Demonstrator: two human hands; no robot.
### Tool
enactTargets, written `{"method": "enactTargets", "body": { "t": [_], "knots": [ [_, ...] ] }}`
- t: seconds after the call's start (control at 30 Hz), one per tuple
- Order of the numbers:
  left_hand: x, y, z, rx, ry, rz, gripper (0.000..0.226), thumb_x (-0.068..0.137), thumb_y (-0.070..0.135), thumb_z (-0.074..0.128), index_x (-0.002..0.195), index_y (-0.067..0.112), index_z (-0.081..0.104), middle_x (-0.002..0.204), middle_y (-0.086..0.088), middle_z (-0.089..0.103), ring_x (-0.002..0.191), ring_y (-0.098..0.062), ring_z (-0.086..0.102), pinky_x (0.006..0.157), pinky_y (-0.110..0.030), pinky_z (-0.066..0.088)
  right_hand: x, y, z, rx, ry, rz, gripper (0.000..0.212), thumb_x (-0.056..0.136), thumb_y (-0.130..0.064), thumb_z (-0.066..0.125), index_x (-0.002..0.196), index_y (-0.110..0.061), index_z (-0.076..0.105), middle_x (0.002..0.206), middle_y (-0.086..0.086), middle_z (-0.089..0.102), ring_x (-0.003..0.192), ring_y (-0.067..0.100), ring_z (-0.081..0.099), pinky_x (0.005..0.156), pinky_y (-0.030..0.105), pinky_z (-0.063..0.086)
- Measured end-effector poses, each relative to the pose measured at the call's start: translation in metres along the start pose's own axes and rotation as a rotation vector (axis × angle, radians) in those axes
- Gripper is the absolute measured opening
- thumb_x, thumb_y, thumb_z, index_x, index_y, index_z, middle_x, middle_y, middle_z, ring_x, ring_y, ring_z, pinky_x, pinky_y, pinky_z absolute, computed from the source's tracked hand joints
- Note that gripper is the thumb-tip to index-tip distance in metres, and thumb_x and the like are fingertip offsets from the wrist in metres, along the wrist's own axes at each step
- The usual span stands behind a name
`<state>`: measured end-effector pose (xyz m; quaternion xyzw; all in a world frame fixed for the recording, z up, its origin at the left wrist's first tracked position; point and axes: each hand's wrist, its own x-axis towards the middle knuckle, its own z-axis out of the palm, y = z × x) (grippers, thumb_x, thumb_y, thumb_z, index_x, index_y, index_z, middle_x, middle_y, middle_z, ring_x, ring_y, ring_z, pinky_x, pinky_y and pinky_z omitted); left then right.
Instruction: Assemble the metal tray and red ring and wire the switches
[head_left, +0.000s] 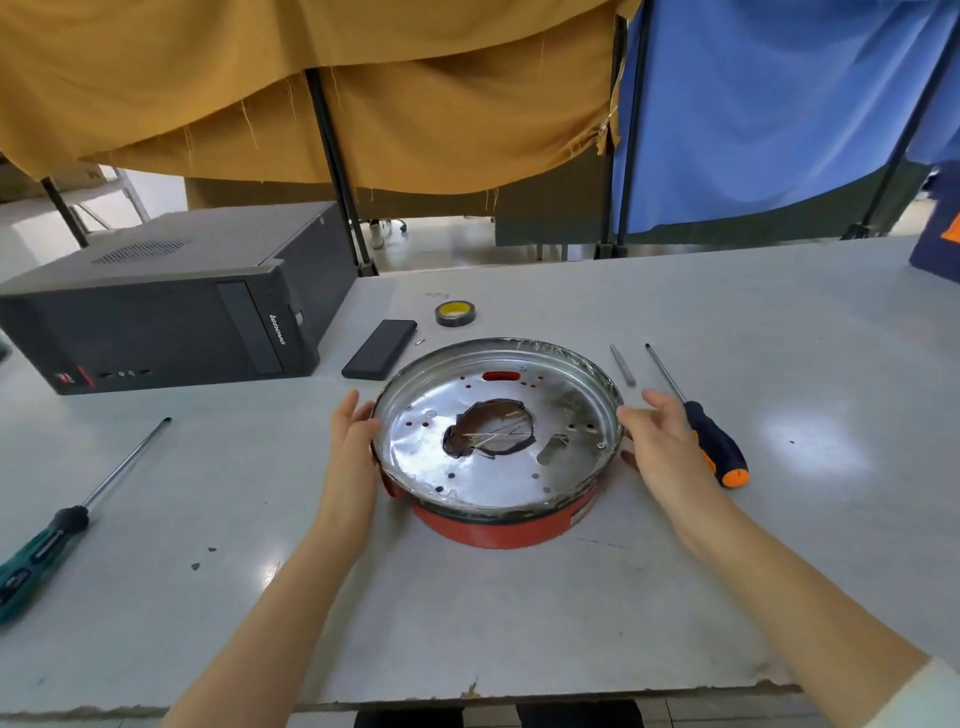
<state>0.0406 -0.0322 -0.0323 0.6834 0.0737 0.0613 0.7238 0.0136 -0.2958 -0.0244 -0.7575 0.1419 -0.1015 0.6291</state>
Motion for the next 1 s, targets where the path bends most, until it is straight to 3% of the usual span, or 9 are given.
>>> {"method": "enactTargets", "body": {
  "t": [0.13, 0.23, 0.33, 0.43, 0.53, 0.67, 0.77, 0.83, 1.0],
  "knots": [
    [0.006, -0.005, 0.004, 0.043, -0.02, -0.087, 0.038, 0.084, 0.011, 0.046, 0.109, 0.035, 0.061, 0.085, 0.005, 0.072, 0.074, -0.019, 0.059, 0.067, -0.033, 0.045, 0.017, -0.007, 0.005, -0.092, -0.082, -0.018, 0.042, 0.099, -0.026, 0.043, 0.141, -0.023, 0.04, 0.137, -0.002, 0.048, 0.127, 0.016, 0.044, 0.096, 0.017, 0.032],
    [0.02, -0.002, 0.012, 0.049, -0.028, -0.091, 0.038, 0.083, 0.008, 0.045, 0.106, 0.031, 0.064, 0.095, 0.001, 0.074, 0.085, -0.023, 0.062, 0.078, -0.038, 0.047, 0.025, -0.012, 0.009, -0.06, -0.06, -0.05, 0.02, 0.098, -0.016, 0.041, 0.108, -0.028, 0.053, 0.1, -0.011, 0.058, 0.088, -0.003, 0.054, 0.057, -0.005, 0.034],
    [0.036, 0.001, 0.019, 0.035, -0.049, -0.113, 0.038, 0.077, 0.016, 0.051, 0.11, 0.03, 0.065, 0.1, 0.003, 0.074, 0.092, -0.021, 0.067, 0.086, -0.039, 0.051, 0.031, -0.012, 0.008, -0.076, -0.01, -0.064, 0.019, 0.096, -0.012, 0.041, 0.098, -0.029, 0.049, 0.083, -0.011, 0.054, 0.062, -0.011, 0.049, 0.046, -0.002, 0.032],
    [0.043, 0.002, 0.028, -0.032, -0.056, -0.135, 0.028, 0.071, 0.025, 0.054, 0.092, 0.033, 0.071, 0.085, 0.008, 0.075, 0.079, -0.016, 0.067, 0.071, -0.03, 0.05, 0.037, -0.008, 0.008, -0.078, 0.015, -0.079, 0.019, 0.095, -0.013, 0.04, 0.106, -0.025, 0.05, 0.081, -0.008, 0.054, 0.055, -0.016, 0.049, 0.046, -0.002, 0.033],
    [0.05, 0.0, 0.034, -0.087, -0.04, -0.161, 0.024, 0.071, 0.028, 0.056, 0.088, 0.031, 0.073, 0.086, 0.006, 0.074, 0.08, -0.018, 0.067, 0.077, -0.034, 0.049, 0.042, -0.005, 0.009, -0.05, 0.031, -0.075, 0.019, 0.096, -0.015, 0.041, 0.108, -0.025, 0.051, 0.081, -0.007, 0.055, 0.051, -0.023, 0.046, 0.045, -0.002, 0.033],
    [0.052, -0.006, 0.033, -0.119, -0.071, -0.161, 0.03, 0.081, 0.039, 0.055, 0.102, 0.027, 0.073, 0.101, 0.002, 0.074, 0.097, -0.021, 0.067, 0.095, -0.043, 0.048, 0.046, -0.001, 0.012, -0.017, 0.048, -0.075, 0.015, 0.097, -0.021, 0.044, 0.108, -0.03, 0.05, 0.091, -0.018, 0.056, 0.063, -0.029, 0.047, 0.048, -0.004, 0.033],
    [0.044, -0.006, 0.031, -0.178, -0.178, -0.156, 0.047, 0.094, 0.055, 0.039, 0.105, 0.027, 0.075, 0.109, 0.001, 0.074, 0.102, -0.016, 0.069, 0.088, -0.038, 0.051, 0.049, 0.001, 0.012, -0.002, 0.041, -0.057, 0.014, 0.097, -0.027, 0.044, 0.109, -0.03, 0.051, 0.098, -0.014, 0.058, 0.082, -0.012, 0.055, 0.051, 0.0, 0.036],
    [0.039, -0.004, 0.03, -0.206, -0.103, -0.113, 0.047, 0.096, 0.053, 0.037, 0.103, 0.027, 0.075, 0.107, 0.003, 0.074, 0.101, -0.014, 0.069, 0.088, -0.032, 0.051, 0.048, 0.0, 0.009, -0.014, 0.019, -0.05, 0.023, 0.098, -0.033, 0.043, 0.119, -0.025, 0.051, 0.11, -0.011, 0.057, 0.098, 0.005, 0.052, 0.064, 0.006, 0.036],
    [0.015, -0.011, 0.012, 0.039, 0.099, 0.0, 0.026, 0.101, 0.021, 0.04, 0.118, 0.022, 0.061, 0.117, 0.003, 0.065, 0.103, -0.009, 0.061, 0.088, -0.024, 0.047, 0.025, -0.025, -0.015, 0.057, 0.103, -0.136, 0.03, 0.098, -0.023, 0.045, 0.125, -0.016, 0.056, 0.125, -0.007, 0.055, 0.116, 0.012, 0.052, 0.105, 0.036, 0.04]
  ]
}}
